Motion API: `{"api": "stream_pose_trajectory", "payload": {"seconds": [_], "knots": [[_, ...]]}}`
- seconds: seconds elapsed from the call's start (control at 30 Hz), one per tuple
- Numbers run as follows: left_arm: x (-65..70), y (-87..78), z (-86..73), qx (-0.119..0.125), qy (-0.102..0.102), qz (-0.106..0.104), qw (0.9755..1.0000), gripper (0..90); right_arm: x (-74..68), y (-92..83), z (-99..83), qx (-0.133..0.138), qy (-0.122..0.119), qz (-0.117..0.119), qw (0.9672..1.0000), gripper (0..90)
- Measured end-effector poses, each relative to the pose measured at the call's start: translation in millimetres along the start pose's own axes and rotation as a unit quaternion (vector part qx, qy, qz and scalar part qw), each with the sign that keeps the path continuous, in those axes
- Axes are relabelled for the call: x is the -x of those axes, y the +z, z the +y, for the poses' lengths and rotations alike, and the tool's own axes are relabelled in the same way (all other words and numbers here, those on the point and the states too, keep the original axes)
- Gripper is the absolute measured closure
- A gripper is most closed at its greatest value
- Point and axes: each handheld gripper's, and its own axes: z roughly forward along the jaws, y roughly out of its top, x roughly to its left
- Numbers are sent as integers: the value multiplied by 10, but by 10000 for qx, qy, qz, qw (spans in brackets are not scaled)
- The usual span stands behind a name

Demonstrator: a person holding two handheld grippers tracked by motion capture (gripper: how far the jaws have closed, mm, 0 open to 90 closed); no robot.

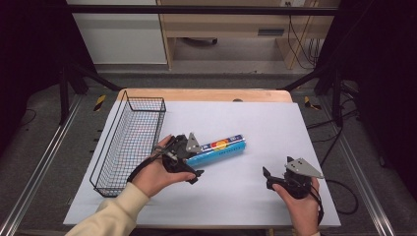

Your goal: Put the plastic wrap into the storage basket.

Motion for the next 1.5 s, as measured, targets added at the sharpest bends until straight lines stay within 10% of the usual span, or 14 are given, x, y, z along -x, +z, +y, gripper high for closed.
{"api": "stream_pose_trajectory", "payload": {"seconds": [0.13, 0.43, 1.5], "knots": [[-158, 207, 61, -198, -8, -212, 9996, 76, -7, 21, -5, -52, -38, 29, 10000, 100], [-388, 489, 154, 190, -282, -453, 9984, 58, -10, 22, -2, -43, -40, 47, 10000, 114], [-487, 1052, 110, -673, -113, -527, 9963, 175, -2, 39, -7, -72, -63, 178, 9998, 135]]}}
